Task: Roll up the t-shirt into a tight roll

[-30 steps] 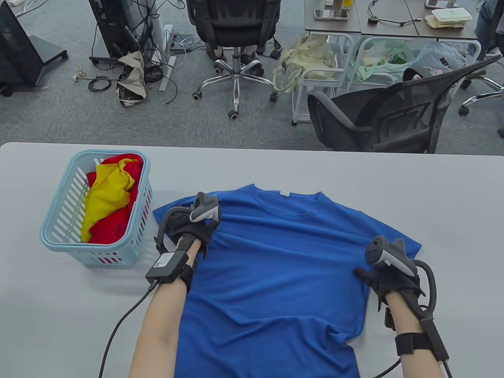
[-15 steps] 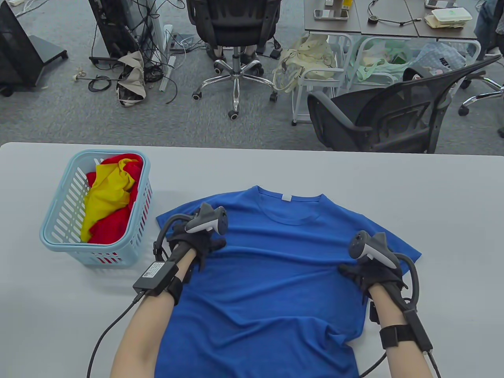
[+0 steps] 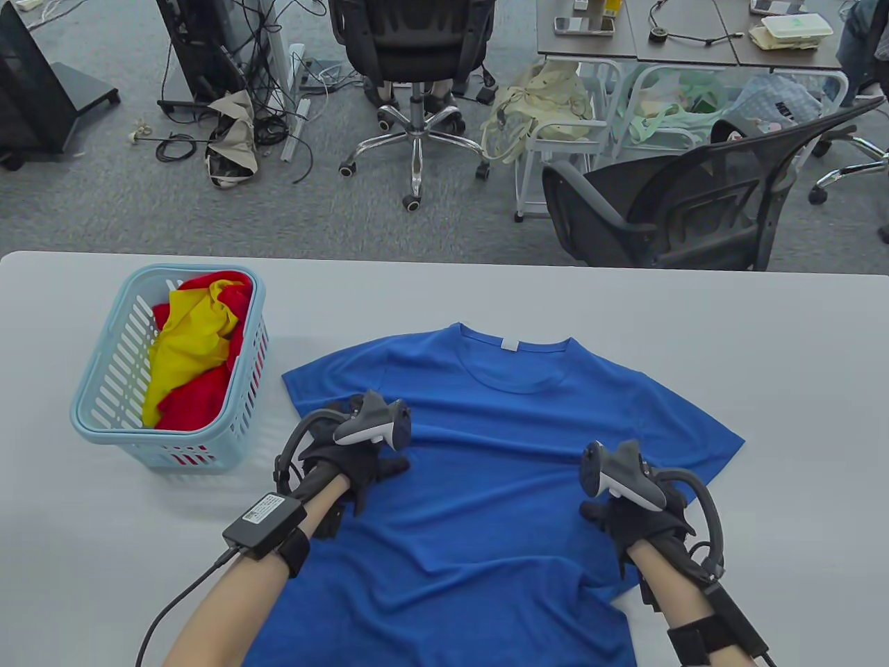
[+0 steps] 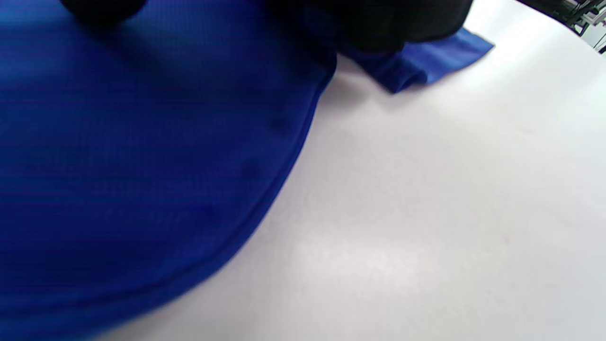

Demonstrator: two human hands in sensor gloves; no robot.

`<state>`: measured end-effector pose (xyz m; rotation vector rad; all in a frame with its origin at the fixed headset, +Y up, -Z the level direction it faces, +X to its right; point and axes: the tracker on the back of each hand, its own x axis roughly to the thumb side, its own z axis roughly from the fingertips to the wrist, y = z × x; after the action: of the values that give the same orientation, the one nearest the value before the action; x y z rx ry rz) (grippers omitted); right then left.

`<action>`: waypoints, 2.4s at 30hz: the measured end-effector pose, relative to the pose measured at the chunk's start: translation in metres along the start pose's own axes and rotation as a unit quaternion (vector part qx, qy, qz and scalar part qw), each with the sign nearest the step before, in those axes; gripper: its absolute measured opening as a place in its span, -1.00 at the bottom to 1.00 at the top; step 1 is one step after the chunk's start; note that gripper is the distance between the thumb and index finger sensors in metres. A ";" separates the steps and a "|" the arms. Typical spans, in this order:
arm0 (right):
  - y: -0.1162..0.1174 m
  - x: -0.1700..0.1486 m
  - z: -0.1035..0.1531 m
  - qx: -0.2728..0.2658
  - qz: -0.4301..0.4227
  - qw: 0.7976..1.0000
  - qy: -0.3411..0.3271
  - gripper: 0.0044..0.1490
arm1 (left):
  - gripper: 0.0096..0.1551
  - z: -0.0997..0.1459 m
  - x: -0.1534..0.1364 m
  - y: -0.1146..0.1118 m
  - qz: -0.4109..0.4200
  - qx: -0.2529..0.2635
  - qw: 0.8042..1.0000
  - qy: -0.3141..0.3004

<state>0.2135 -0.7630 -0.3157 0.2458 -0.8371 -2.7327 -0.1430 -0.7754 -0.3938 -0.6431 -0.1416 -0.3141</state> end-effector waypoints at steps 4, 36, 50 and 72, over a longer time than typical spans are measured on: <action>-0.016 -0.026 -0.047 0.037 -0.092 0.995 0.016 0.20 | 0.09 -0.020 0.000 0.015 0.023 -0.013 0.999 0.021; -0.006 -0.016 -0.027 0.058 -0.113 0.988 -0.083 0.28 | -0.02 -0.087 -0.079 0.058 0.271 -0.069 0.959 0.034; -0.026 -0.022 -0.041 0.021 -0.165 0.985 -0.036 0.13 | 0.22 -0.094 -0.037 0.063 0.046 -0.039 0.996 0.064; -0.039 0.084 0.028 -0.024 -0.037 0.972 -0.233 0.12 | -0.25 -0.067 -0.038 0.059 0.097 0.027 0.995 -0.011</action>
<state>0.1190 -0.7434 -0.3220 -0.4004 -0.8830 -2.9200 -0.1571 -0.7626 -0.4884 -0.6027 -0.1074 -0.1148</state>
